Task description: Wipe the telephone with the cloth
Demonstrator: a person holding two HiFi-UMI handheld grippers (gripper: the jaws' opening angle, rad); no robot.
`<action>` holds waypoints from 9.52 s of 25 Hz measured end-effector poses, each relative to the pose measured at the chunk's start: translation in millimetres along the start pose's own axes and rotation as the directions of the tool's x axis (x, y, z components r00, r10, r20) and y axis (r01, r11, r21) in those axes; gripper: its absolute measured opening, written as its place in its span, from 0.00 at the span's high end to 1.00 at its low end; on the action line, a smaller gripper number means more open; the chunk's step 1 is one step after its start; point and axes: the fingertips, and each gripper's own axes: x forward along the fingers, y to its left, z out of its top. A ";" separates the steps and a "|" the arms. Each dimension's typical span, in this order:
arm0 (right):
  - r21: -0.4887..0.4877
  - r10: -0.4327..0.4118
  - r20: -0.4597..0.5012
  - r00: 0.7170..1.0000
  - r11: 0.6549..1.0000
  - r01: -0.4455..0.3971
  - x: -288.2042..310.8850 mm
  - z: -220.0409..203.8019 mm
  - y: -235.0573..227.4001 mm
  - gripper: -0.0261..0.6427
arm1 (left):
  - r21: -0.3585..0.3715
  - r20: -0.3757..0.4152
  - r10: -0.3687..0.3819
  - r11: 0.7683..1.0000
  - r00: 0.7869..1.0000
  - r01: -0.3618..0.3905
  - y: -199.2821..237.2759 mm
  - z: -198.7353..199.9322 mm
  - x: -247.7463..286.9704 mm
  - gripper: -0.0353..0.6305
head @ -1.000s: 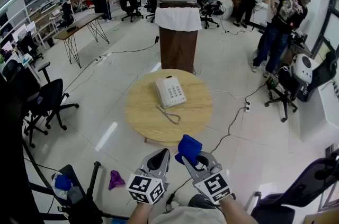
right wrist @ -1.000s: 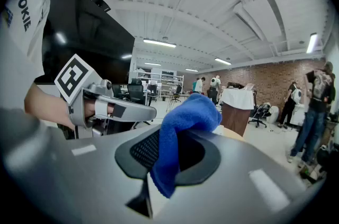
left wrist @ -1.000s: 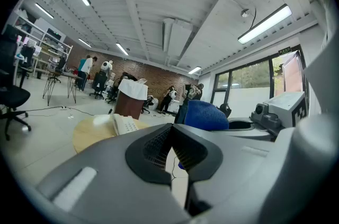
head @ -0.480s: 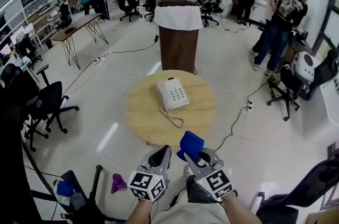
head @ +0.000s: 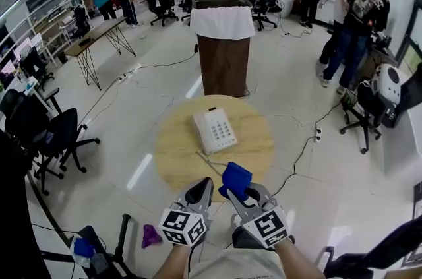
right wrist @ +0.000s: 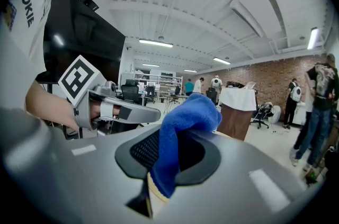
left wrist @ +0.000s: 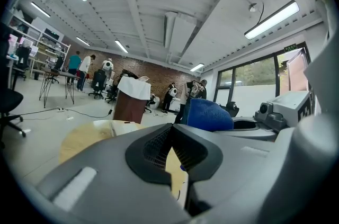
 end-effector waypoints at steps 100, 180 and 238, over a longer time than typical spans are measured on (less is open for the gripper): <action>-0.002 0.229 0.017 0.973 0.973 -0.229 156.9 32.0 -94.0 0.87 | -0.598 0.175 -0.202 0.756 0.964 0.267 146.9 49.1 156.6 0.82; -0.192 0.064 0.183 0.981 0.981 -0.028 247.3 162.0 -113.4 0.87 | -0.425 0.013 -0.465 0.799 0.885 0.426 126.7 35.9 128.0 0.82; -0.086 0.082 0.083 0.993 0.993 -0.075 269.7 152.8 -154.9 0.87 | -0.333 -0.039 -0.513 0.816 0.857 0.473 121.0 31.8 119.0 0.82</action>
